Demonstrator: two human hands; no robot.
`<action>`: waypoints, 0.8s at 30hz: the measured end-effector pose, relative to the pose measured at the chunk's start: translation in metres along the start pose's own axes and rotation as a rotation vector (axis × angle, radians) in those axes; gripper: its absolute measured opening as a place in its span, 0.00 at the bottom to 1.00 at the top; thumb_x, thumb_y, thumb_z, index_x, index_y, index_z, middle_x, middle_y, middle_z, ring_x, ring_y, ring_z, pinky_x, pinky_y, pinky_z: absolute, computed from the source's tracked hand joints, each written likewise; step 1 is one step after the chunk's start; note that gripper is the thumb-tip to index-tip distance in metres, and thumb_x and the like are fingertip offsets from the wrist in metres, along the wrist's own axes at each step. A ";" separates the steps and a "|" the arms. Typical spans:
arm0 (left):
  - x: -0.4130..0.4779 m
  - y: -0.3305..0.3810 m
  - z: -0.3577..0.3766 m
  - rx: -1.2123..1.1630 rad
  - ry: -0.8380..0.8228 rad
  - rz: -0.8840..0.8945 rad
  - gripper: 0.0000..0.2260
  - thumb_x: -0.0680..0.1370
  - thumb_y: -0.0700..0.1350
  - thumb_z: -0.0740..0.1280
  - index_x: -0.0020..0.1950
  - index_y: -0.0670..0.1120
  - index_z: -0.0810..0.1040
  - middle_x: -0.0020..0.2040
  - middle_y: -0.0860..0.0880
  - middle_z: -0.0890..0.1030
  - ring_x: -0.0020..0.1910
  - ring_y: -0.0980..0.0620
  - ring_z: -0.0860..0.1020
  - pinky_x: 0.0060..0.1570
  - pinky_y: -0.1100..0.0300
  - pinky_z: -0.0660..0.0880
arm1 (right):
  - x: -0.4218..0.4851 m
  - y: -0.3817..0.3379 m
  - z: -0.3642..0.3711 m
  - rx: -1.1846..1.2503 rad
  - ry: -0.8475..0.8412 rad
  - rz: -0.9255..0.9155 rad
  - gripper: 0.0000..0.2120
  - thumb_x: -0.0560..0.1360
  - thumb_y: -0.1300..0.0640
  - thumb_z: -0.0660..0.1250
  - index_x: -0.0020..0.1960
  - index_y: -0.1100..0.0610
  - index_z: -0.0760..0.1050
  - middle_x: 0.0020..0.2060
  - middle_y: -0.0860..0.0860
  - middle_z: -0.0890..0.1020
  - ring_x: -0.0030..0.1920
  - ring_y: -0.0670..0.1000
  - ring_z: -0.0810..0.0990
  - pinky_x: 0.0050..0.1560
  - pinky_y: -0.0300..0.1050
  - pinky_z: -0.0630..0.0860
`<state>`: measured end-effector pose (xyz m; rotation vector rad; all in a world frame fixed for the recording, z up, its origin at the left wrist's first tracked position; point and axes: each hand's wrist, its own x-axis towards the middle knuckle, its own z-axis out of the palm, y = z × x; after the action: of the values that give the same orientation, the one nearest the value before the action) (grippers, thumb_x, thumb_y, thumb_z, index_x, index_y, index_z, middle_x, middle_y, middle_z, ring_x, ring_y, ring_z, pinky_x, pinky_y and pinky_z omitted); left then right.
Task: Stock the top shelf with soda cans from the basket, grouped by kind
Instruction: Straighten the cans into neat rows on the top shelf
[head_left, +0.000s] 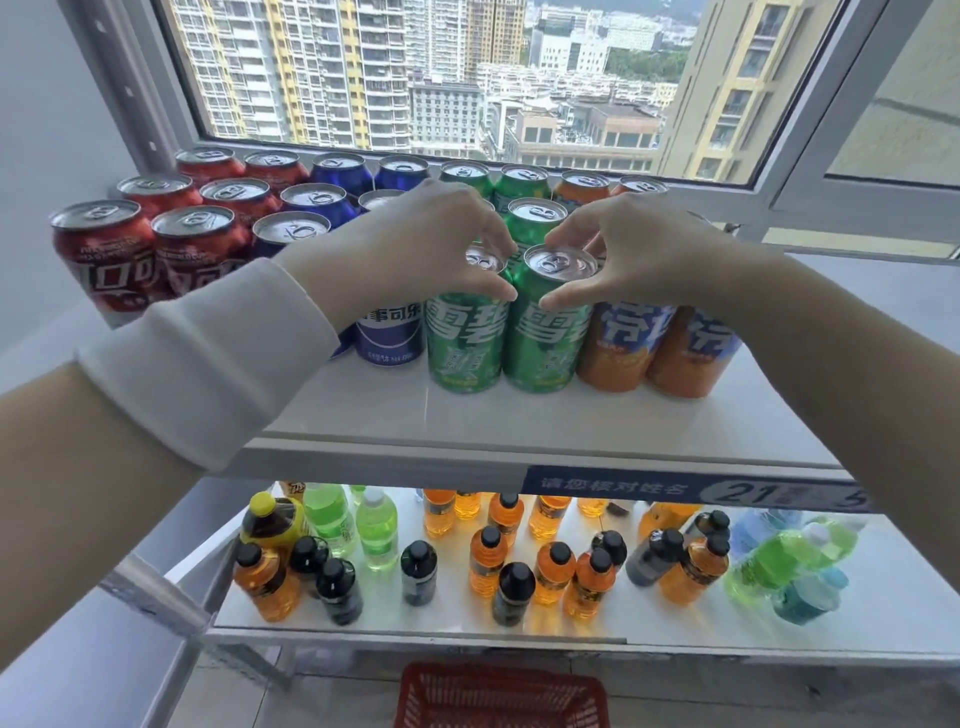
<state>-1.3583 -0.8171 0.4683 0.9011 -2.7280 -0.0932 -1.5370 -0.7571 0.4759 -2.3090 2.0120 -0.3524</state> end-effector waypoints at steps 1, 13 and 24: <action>0.000 0.000 0.000 0.012 -0.012 -0.003 0.23 0.72 0.57 0.67 0.64 0.49 0.74 0.63 0.49 0.76 0.56 0.56 0.70 0.54 0.66 0.60 | 0.000 -0.001 0.000 -0.010 -0.007 -0.011 0.35 0.65 0.43 0.73 0.66 0.57 0.71 0.61 0.52 0.77 0.56 0.48 0.74 0.50 0.37 0.65; -0.061 -0.095 -0.039 0.119 -0.088 -0.215 0.27 0.70 0.57 0.69 0.68 0.51 0.70 0.66 0.48 0.72 0.62 0.49 0.71 0.57 0.57 0.65 | 0.049 -0.096 0.021 0.072 0.153 -0.136 0.32 0.68 0.43 0.70 0.67 0.58 0.69 0.63 0.52 0.76 0.60 0.49 0.74 0.51 0.32 0.64; -0.059 -0.128 -0.034 -0.040 -0.001 -0.064 0.25 0.69 0.56 0.71 0.65 0.51 0.74 0.50 0.57 0.69 0.49 0.59 0.65 0.50 0.65 0.60 | 0.068 -0.111 0.035 0.070 0.183 0.030 0.29 0.64 0.45 0.75 0.59 0.59 0.77 0.57 0.51 0.80 0.51 0.46 0.74 0.49 0.37 0.66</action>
<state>-1.2300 -0.8844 0.4694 0.9766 -2.6884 -0.1603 -1.4141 -0.8114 0.4721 -2.2769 2.0741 -0.6433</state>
